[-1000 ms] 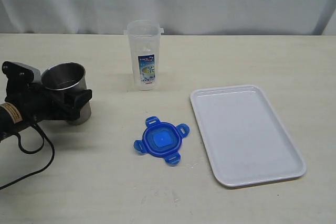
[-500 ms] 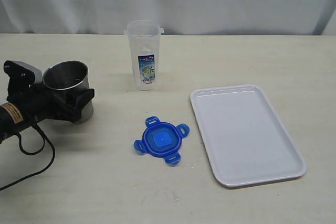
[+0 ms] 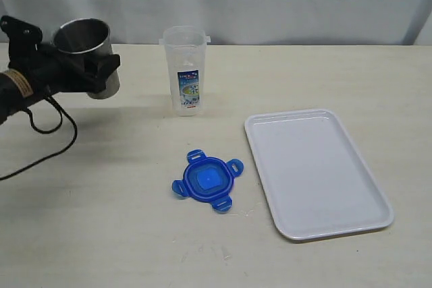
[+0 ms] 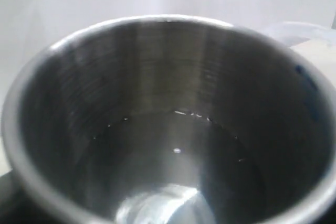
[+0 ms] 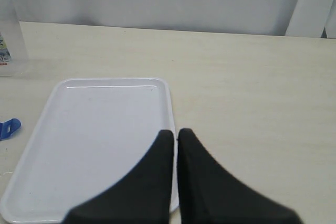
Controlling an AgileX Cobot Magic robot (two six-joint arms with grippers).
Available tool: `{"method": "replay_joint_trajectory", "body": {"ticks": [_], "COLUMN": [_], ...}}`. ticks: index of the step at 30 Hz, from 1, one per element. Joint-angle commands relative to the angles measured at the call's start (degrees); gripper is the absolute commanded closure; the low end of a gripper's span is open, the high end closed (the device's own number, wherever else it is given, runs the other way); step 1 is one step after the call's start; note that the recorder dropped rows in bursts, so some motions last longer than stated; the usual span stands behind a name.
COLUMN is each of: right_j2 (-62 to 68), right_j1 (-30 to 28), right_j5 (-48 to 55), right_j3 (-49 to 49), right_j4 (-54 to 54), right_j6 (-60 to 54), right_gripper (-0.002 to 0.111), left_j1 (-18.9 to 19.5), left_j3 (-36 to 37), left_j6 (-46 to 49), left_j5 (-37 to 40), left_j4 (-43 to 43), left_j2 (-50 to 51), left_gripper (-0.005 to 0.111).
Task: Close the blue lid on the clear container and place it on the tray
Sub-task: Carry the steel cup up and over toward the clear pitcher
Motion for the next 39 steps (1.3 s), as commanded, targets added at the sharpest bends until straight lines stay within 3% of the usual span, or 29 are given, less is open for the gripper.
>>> {"method": "replay_joint_trajectory", "body": {"ticks": [1, 13, 19, 25, 31, 39], "right_j2": [-0.2, -0.2, -0.2, -0.2, -0.2, -0.2], "right_j1": [-0.4, -0.4, -0.4, -0.4, -0.4, -0.4], "right_j5": [-0.1, -0.1, -0.1, -0.1, -0.1, -0.1], "right_j3": [0.2, 0.2, 0.2, 0.2, 0.2, 0.2], "right_j4": [0.0, 0.0, 0.0, 0.0, 0.0, 0.0], "right_j6": [-0.5, -0.5, -0.5, -0.5, -0.5, -0.5], "right_gripper": [0.104, 0.104, 0.104, 0.104, 0.104, 0.104], "left_j1": [-0.3, -8.2, -9.6, -9.6, -9.6, -10.6], "left_j3": [-6.6, -16.4, -17.1, -17.4, -21.2, -22.9], "left_j6": [-8.4, -9.8, -9.2, -0.2, 0.1, -0.5], "left_j5": [6.3, 26.2, 26.8, 27.2, 33.7, 36.0], "left_j4": [5.7, 14.1, 14.2, 13.4, 13.4, 13.8], "left_j2": [-3.8, -7.5, -7.5, -7.5, -7.5, -7.2], "left_gripper": [0.107, 0.107, 0.107, 0.107, 0.107, 0.107]}}
